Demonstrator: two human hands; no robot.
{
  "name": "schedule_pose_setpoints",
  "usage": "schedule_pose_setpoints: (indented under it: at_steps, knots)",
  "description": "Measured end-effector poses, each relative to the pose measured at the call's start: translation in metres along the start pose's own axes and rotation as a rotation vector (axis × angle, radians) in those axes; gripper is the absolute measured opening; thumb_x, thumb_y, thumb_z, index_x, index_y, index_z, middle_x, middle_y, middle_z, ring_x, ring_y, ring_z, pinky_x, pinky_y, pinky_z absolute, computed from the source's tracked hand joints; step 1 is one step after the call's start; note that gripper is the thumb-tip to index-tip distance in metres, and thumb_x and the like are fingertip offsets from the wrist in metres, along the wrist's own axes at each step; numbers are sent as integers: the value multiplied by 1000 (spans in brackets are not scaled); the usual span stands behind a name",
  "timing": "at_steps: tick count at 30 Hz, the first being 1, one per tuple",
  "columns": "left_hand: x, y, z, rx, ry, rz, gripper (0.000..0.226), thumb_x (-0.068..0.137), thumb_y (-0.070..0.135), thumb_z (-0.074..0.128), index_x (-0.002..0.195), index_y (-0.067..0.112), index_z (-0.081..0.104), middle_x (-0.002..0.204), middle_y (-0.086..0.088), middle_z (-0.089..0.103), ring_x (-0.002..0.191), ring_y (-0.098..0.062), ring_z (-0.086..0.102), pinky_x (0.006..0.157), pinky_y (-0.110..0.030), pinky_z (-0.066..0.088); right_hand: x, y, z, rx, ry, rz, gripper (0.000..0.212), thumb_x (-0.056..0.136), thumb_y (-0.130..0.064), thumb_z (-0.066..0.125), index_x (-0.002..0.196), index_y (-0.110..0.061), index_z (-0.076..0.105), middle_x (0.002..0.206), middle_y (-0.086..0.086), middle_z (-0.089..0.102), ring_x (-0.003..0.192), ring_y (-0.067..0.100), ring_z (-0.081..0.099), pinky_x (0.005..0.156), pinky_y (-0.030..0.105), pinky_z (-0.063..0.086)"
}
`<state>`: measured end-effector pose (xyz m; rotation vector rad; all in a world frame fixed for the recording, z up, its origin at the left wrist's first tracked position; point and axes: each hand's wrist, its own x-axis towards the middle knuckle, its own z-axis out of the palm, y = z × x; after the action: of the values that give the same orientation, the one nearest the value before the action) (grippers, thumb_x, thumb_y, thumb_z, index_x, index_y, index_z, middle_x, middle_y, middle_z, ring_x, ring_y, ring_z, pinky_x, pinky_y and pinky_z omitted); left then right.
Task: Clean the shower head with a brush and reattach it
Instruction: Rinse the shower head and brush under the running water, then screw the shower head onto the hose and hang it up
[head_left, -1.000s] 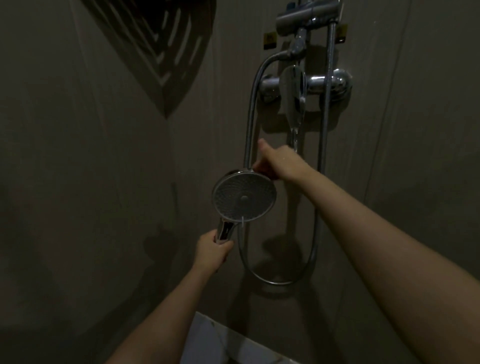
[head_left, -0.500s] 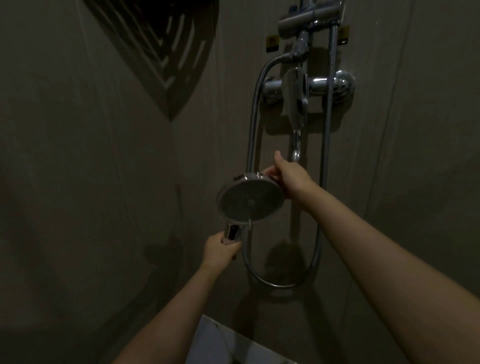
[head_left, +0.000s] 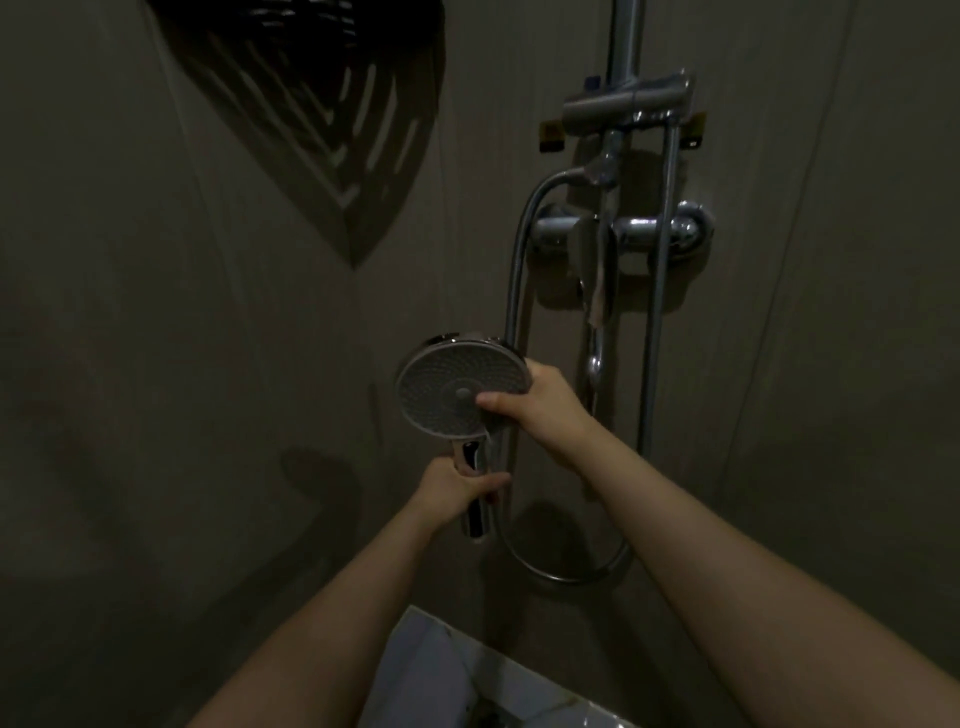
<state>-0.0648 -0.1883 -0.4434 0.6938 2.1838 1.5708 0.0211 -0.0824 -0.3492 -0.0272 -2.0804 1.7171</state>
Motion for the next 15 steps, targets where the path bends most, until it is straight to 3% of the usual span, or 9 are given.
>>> schedule_pose_setpoints:
  at_steps: [2, 5, 10, 15]
  knots:
    - [-3, 30, -10, -23, 16, -9, 20, 74, 11, 76, 63, 5, 61, 66, -12, 61, 72, -23, 58, 66, -24, 47, 10, -31, -2, -2, -28, 12, 28, 81, 1, 65, 98, -20, 57, 95, -2, 64, 92, 17, 64, 80, 33, 57]
    - [-10, 76, -25, -48, 5, -4, 19, 75, 6, 75, 65, 4, 59, 64, -9, 58, 60, -15, 55, 56, -15, 46, 23, -77, -9, 6, -60, 37, 29, 82, -1, 64, 96, -25, 57, 97, -4, 64, 93, 13, 65, 82, 32, 56]
    - [-23, 154, -52, -95, -9, 4, 25, 74, 0, 74, 55, 7, 58, 45, 8, 60, 42, 1, 55, 51, -12, 47, 41, -160, -15, 12, -26, 106, 32, 81, 2, 63, 112, -7, 57, 104, 8, 65, 98, 23, 64, 88, 39, 54]
    - [-43, 232, -82, -114, -19, -7, 34, 76, -1, 72, 47, 10, 57, 37, 10, 56, 39, 4, 52, 49, -10, 43, 49, -247, -17, 56, -30, 113, 34, 81, 8, 60, 112, -5, 57, 91, -2, 64, 84, 10, 63, 73, 19, 56]
